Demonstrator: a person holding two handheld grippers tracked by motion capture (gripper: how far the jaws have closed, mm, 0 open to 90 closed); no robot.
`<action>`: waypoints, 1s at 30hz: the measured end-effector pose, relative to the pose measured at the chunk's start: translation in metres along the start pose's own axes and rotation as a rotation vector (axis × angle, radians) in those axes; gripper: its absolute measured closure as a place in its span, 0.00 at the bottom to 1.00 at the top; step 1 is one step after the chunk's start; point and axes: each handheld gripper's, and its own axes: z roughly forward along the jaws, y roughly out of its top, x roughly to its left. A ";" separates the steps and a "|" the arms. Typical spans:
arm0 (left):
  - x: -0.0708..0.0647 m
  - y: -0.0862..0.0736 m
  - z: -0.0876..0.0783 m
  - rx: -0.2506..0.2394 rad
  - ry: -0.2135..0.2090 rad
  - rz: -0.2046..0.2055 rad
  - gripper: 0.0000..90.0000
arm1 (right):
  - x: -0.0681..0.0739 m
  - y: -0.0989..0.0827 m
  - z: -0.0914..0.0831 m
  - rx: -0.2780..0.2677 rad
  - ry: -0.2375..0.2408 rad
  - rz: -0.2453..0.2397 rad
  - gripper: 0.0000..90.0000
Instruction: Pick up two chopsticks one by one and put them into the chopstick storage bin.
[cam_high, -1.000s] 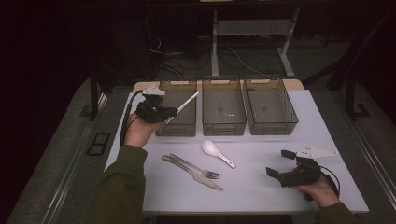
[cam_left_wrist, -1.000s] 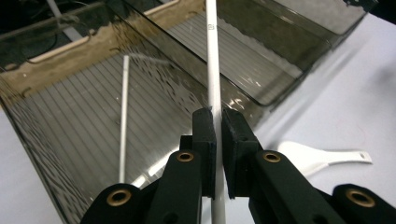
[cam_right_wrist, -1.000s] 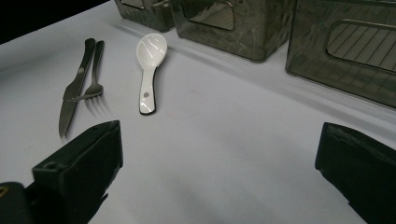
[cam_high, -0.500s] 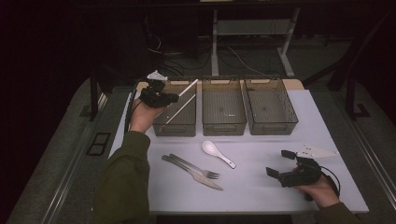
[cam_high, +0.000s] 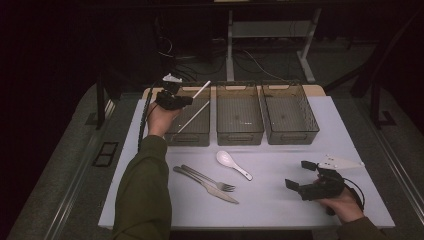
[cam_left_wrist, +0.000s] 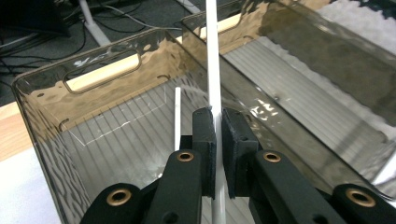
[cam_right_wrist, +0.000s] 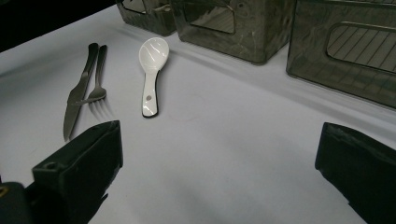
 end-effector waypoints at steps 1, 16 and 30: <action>0.001 -0.001 0.004 0.001 -0.002 -0.004 0.93 | 0.000 0.000 0.000 -0.001 0.000 -0.002 0.01; 0.006 -0.006 0.026 0.096 0.036 -0.030 0.93 | 0.000 0.000 -0.001 -0.001 0.006 0.008 0.01; 0.007 -0.007 0.033 0.148 0.073 -0.058 0.92 | 0.000 0.000 -0.001 -0.004 0.009 0.004 0.01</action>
